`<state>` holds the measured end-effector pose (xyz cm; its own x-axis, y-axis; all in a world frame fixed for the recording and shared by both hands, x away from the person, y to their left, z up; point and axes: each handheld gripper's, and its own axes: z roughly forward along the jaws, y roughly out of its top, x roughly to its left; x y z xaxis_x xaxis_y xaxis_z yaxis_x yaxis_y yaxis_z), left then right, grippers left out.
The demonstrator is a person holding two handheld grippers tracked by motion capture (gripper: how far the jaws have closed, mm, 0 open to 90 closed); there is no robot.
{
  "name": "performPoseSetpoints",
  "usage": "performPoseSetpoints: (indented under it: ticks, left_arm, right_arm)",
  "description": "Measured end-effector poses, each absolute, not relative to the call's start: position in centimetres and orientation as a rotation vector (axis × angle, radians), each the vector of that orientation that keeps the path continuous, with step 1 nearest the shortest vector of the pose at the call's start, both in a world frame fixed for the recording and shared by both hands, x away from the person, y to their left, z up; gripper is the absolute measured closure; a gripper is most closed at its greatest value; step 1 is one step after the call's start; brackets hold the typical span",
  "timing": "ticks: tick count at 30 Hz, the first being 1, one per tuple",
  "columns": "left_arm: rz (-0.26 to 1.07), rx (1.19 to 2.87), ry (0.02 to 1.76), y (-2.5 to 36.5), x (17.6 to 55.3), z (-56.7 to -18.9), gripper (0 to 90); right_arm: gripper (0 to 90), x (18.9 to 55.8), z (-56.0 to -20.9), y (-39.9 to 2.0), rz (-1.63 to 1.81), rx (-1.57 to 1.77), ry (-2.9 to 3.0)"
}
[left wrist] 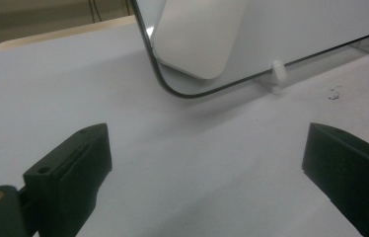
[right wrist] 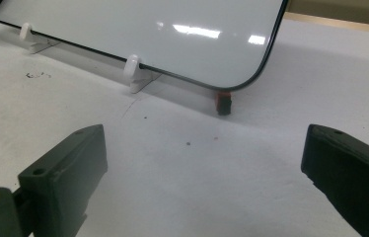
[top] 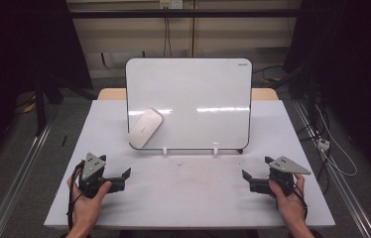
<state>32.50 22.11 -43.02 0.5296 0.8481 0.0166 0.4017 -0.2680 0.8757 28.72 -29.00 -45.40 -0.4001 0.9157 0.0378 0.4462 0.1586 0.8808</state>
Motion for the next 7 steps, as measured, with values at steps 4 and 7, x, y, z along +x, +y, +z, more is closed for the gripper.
performPoseSetpoints:
  ticks: [4, 7]
  left_arm:
    - [0.622, 1.874, 1.032, 22.19, 32.59, -43.09, 4.6]
    - [0.612, 1.866, 1.036, 22.23, 32.78, -43.08, 4.6]
  right_arm:
    - [3.4, 28.58, -45.38, -29.03, 1.183, 1.283, 1.921]
    - [3.4, 28.57, -45.39, -29.16, 1.183, 1.293, 1.917]
